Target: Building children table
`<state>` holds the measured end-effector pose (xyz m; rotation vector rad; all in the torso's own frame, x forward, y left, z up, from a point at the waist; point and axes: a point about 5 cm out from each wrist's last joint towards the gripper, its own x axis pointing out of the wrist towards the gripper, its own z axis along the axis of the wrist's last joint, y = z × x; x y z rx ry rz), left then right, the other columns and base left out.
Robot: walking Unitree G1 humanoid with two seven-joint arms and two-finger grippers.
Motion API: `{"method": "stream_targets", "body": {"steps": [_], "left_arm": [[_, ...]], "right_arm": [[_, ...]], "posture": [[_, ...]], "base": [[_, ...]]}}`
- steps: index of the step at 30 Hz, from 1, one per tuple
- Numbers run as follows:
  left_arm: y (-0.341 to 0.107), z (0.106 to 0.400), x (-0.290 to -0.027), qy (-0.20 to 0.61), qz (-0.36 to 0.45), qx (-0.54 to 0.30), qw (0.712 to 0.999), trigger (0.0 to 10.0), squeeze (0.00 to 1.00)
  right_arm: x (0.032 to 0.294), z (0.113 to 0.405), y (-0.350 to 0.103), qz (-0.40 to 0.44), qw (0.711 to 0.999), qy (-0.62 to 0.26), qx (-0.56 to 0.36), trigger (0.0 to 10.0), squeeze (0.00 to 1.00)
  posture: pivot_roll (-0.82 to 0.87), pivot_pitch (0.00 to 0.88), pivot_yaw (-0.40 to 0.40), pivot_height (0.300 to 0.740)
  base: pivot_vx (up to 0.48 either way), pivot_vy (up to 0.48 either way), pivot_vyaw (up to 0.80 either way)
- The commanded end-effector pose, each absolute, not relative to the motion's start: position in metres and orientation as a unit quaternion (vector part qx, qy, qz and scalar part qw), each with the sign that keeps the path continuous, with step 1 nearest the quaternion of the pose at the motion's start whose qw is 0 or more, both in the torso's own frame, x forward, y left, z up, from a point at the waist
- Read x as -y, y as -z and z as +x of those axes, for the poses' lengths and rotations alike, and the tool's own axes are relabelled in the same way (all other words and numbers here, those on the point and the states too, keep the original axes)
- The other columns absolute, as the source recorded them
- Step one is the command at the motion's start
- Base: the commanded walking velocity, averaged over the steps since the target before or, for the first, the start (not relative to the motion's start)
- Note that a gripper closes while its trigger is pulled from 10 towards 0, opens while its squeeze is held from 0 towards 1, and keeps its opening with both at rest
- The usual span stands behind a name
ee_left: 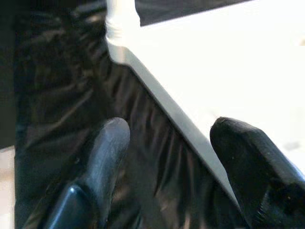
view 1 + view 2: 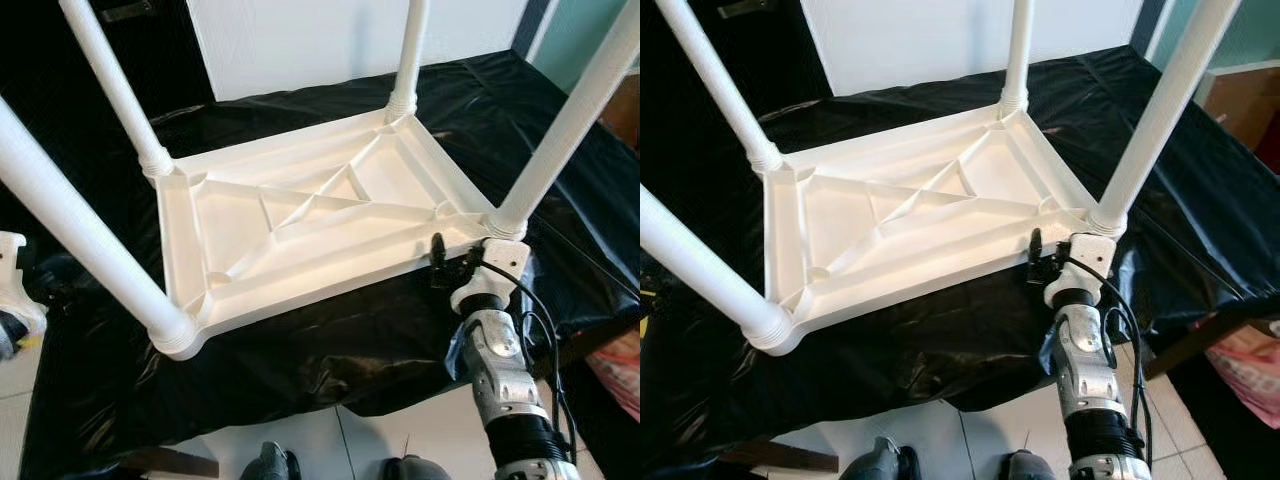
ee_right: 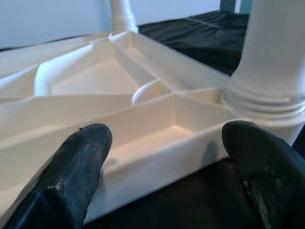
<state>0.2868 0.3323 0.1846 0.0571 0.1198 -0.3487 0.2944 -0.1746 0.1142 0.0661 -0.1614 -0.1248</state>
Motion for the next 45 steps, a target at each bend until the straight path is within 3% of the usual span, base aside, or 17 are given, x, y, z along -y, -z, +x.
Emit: {"method": "stream_targets", "body": {"steps": [1,8,11,13,19,23,36,38,45], "left_arm": [[-0.179,0.306,-0.316,0.181,0.018,-0.050,0.982,10.0,0.00],[-0.185,0.321,-0.276,0.277,-0.020,-0.012,0.961,10.0,0.00],[-0.187,0.321,-0.248,0.344,-0.035,0.007,0.938,10.0,0.00],[-0.187,0.321,-0.248,0.344,-0.035,0.007,0.938,10.0,0.00],[-0.185,0.311,-0.214,0.420,-0.051,0.019,0.906,10.0,0.00],[-0.188,0.290,-0.185,0.482,-0.086,0.047,0.871,10.0,0.00],[-0.194,0.258,-0.145,0.501,-0.125,0.064,0.854,10.0,0.00],[-0.194,0.248,-0.127,0.503,-0.133,0.065,0.852,10.0,0.00],[-0.194,0.240,-0.108,0.509,-0.149,0.062,0.845,10.0,0.00]], "right_arm": [[0.171,0.286,-0.108,0.037,0.994,0.073,0.069,10.0,0.00],[0.171,0.279,-0.101,0.033,0.994,0.089,0.049,10.0,0.00],[0.169,0.280,-0.099,0.031,0.995,0.087,0.043,10.0,0.00],[0.169,0.280,-0.099,0.031,0.995,0.087,0.043,10.0,0.00],[0.167,0.286,-0.099,0.030,0.997,0.064,0.034,10.0,0.00],[0.168,0.297,-0.102,0.030,0.998,0.043,0.017,10.0,0.00],[0.175,0.329,-0.110,0.001,1.000,-0.005,-0.003,10.0,0.00],[0.172,0.340,-0.115,-0.001,0.999,-0.034,-0.006,10.0,0.00],[0.164,0.351,-0.121,-0.012,0.997,-0.073,0.000,10.0,0.00]], "posture": [[0.01,0.120,0.067,0.740],[0.00,0.124,0.064,0.740],[-0.01,0.124,0.059,0.740],[-0.01,0.124,0.059,0.740],[-0.03,0.122,0.057,0.740],[-0.02,0.126,0.043,0.740],[-0.02,0.120,0.038,0.740],[-0.01,0.113,0.033,0.740],[0.00,0.106,0.040,0.740]], "base": [[0.000,0.000,0.00],[0.000,0.000,0.00],[0.000,0.000,0.00],[0.000,0.000,0.00],[0.000,0.000,0.00],[0.000,0.000,0.00],[0.000,0.000,0.00],[0.000,0.000,0.00],[0.000,0.000,0.00]]}}
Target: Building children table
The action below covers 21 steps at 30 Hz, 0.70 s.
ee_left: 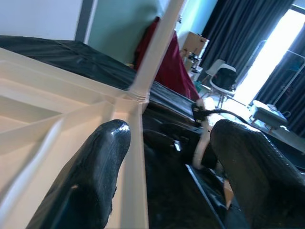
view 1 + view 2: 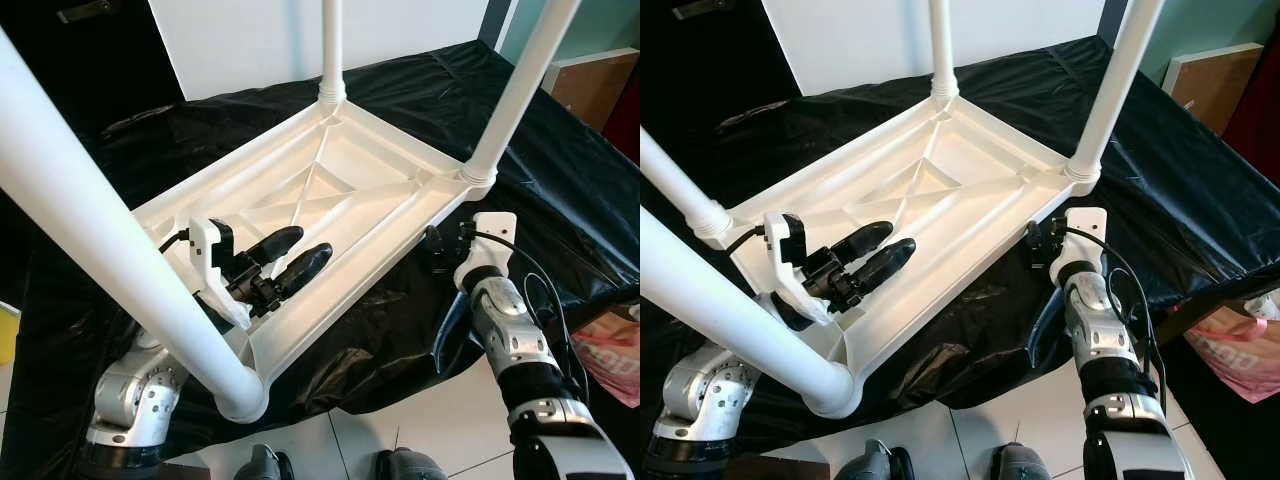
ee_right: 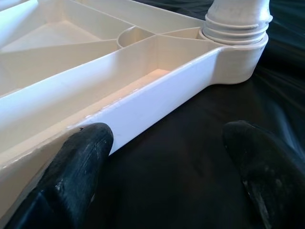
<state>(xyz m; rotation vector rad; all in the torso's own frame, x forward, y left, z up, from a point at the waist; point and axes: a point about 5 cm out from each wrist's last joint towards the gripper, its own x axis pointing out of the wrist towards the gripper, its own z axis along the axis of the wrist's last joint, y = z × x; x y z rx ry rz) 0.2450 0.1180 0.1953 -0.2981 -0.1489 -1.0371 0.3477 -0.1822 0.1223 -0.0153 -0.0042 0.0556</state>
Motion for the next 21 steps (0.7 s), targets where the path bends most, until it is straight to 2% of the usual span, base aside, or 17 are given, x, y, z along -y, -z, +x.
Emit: {"method": "stream_targets", "body": {"steps": [1,9,12,21], "left_arm": [[-0.194,0.240,-0.108,0.509,-0.149,0.062,0.845,10.0,0.00],[-0.195,0.241,-0.093,0.509,-0.152,0.064,0.845,10.0,0.00],[-0.196,0.239,-0.083,0.519,-0.151,0.060,0.839,10.0,0.00],[-0.195,0.230,-0.044,0.572,-0.148,0.043,0.806,10.0,0.00]], "right_arm": [[0.164,0.351,-0.121,-0.012,0.997,-0.073,0.000,10.0,0.00],[0.168,0.362,-0.125,-0.016,0.998,-0.068,-0.001,10.0,0.00],[0.163,0.365,-0.123,-0.012,0.996,-0.093,-0.008,10.0,0.00],[0.143,0.369,-0.121,-0.015,0.987,-0.160,-0.015,10.0,0.00]], "posture": [[0.00,0.106,0.040,0.740],[0.00,0.107,0.056,0.740],[-0.01,0.110,0.064,0.740],[-0.02,0.118,0.085,0.740]], "base": [[0.000,0.000,0.00],[0.000,0.000,0.00],[0.000,0.000,0.00],[0.000,0.000,0.00]]}}
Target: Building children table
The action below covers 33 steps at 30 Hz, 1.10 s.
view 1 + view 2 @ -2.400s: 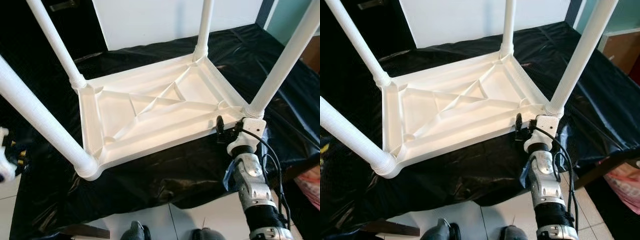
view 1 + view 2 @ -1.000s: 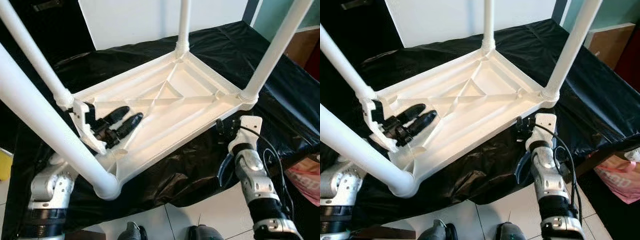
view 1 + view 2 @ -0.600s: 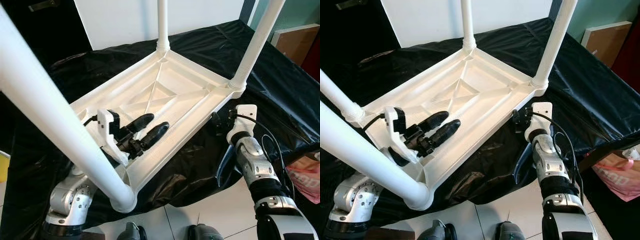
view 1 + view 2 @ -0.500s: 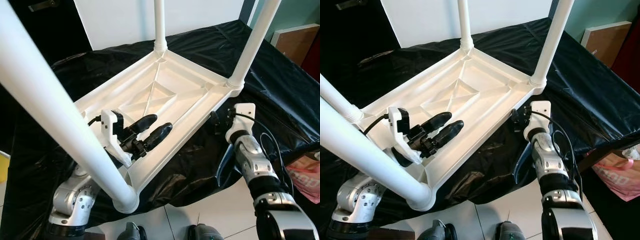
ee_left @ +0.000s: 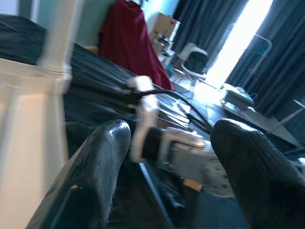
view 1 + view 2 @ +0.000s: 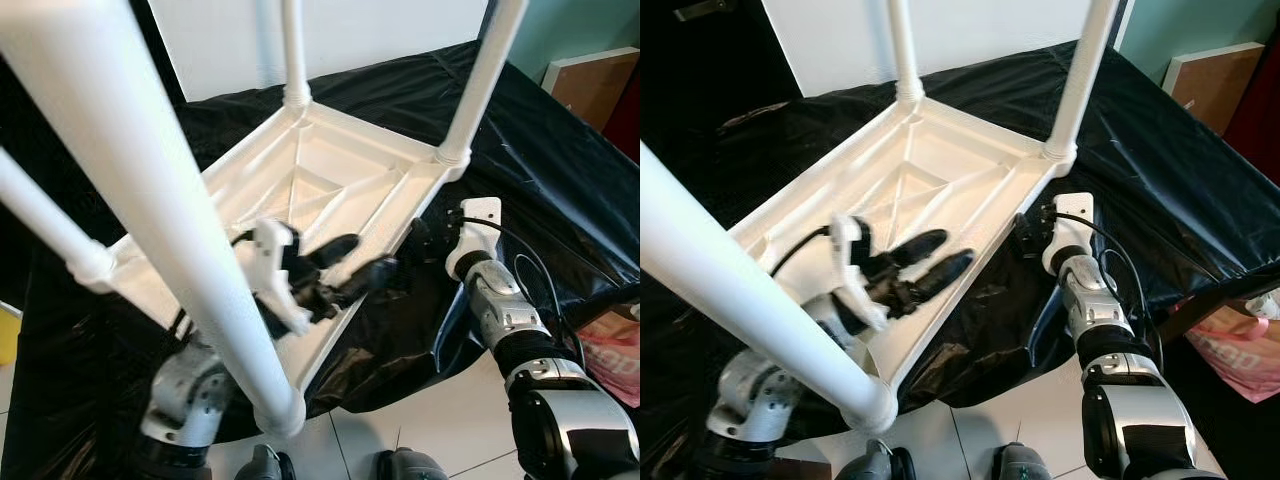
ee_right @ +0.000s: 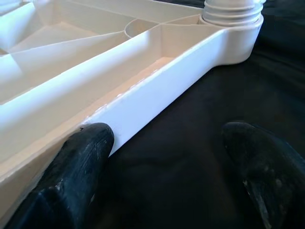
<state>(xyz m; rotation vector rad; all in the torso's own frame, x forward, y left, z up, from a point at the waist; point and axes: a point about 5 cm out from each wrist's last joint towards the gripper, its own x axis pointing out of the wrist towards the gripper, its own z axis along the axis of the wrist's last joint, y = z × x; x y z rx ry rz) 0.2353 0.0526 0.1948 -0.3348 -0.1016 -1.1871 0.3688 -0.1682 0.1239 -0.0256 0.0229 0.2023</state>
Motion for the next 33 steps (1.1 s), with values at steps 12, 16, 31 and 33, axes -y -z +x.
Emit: {"method": "stream_targets", "body": {"steps": [12,16,31,33], "left_arm": [[-0.196,0.262,-0.072,0.499,-0.070,0.062,0.862,10.0,0.00],[-0.198,0.273,-0.093,0.470,-0.023,0.072,0.880,10.0,0.00],[-0.184,0.268,-0.175,0.487,0.158,-0.013,0.859,10.0,0.00],[-0.182,0.264,-0.179,0.497,0.176,-0.024,0.849,10.0,0.00]], "right_arm": [[0.179,0.368,-0.126,-0.041,0.998,-0.045,0.017,10.0,0.00],[0.191,0.362,-0.125,-0.043,0.998,-0.034,0.031,10.0,0.00],[0.188,0.304,-0.138,-0.040,0.978,-0.177,0.103,10.0,0.00],[0.181,0.296,-0.140,-0.041,0.972,-0.210,0.101,10.0,0.00]], "posture": [[-0.01,0.146,0.073,0.740],[-0.01,0.146,0.071,0.740],[-0.02,0.162,0.065,0.740],[-0.02,0.166,0.065,0.740]], "base": [[0.000,0.000,0.00],[0.000,0.000,0.00],[0.000,0.000,0.00],[0.000,0.000,0.00]]}}
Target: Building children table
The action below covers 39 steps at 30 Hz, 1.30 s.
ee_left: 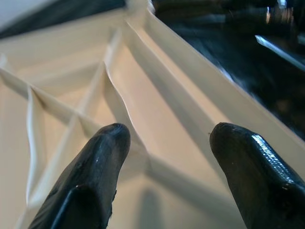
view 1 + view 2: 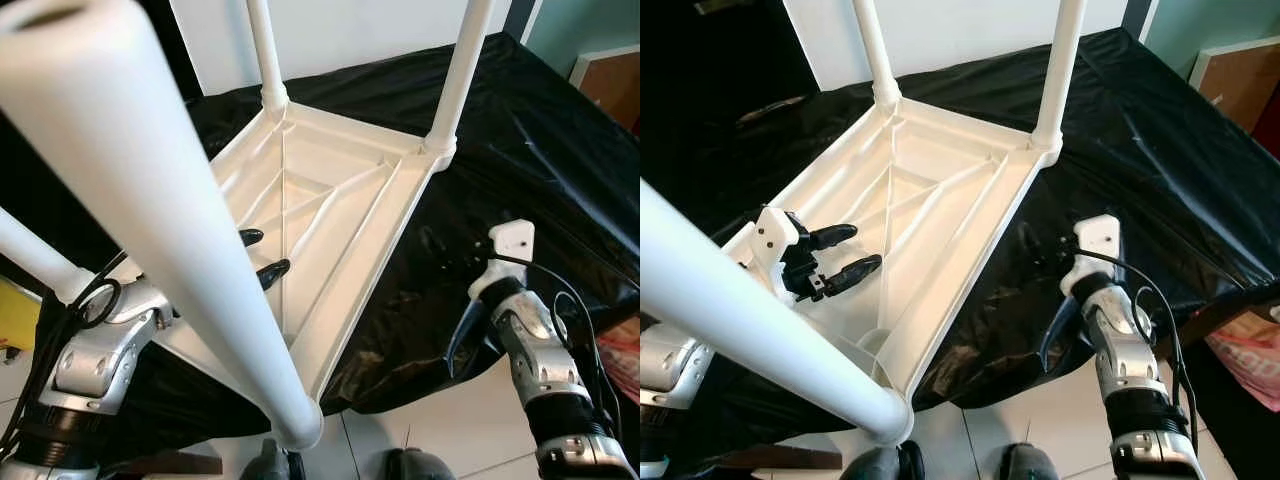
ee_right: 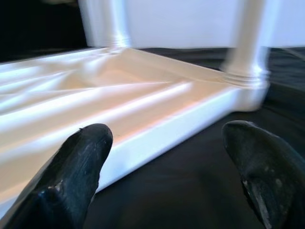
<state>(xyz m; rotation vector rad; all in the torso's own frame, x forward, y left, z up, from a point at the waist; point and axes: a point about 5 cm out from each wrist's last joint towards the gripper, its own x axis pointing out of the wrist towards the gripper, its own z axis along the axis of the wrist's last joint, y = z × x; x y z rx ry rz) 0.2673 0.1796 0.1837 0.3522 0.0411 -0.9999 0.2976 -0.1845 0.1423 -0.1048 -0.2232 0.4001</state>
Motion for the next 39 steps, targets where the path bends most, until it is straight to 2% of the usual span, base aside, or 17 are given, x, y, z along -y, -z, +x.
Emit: {"method": "stream_targets", "body": {"steps": [1,6,11,21,30,34,39], "left_arm": [[-0.182,0.264,-0.179,0.497,0.176,-0.024,0.849,10.0,0.00],[-0.178,0.258,-0.183,0.509,0.199,-0.038,0.836,10.0,0.00],[-0.170,0.250,-0.194,0.528,0.255,-0.061,0.808,10.0,0.00],[-0.166,0.239,-0.206,0.541,0.265,-0.088,0.793,10.0,0.00],[-0.162,0.224,-0.220,0.560,0.243,-0.127,0.782,10.0,0.00],[-0.155,0.222,-0.222,0.561,0.268,-0.144,0.770,10.0,0.00],[-0.137,0.234,-0.215,0.543,0.331,-0.159,0.755,10.0,0.00]], "right_arm": [[0.181,0.296,-0.140,-0.041,0.972,-0.210,0.101,10.0,0.00],[0.172,0.284,-0.141,-0.056,0.958,-0.268,0.086,10.0,0.00],[0.171,0.272,-0.143,-0.068,0.947,-0.309,0.063,10.0,0.00],[0.168,0.268,-0.146,-0.072,0.941,-0.328,0.046,10.0,0.00],[0.169,0.268,-0.146,-0.079,0.937,-0.337,0.033,10.0,0.00],[0.169,0.269,-0.147,-0.083,0.937,-0.339,0.030,10.0,0.00],[0.169,0.273,-0.149,-0.091,0.935,-0.341,0.029,10.0,0.00]], "posture": [[-0.02,0.166,0.065,0.740],[-0.02,0.169,0.061,0.740],[-0.02,0.166,0.052,0.740],[-0.02,0.156,0.042,0.740],[-0.02,0.148,0.034,0.740],[-0.02,0.143,0.028,0.740],[-0.02,0.139,0.021,0.740]], "base": [[0.000,0.000,0.00],[0.000,0.000,0.00],[0.000,0.000,0.00],[0.000,0.000,0.00],[0.000,0.000,0.00],[0.000,0.000,0.00],[0.000,0.000,0.00]]}}
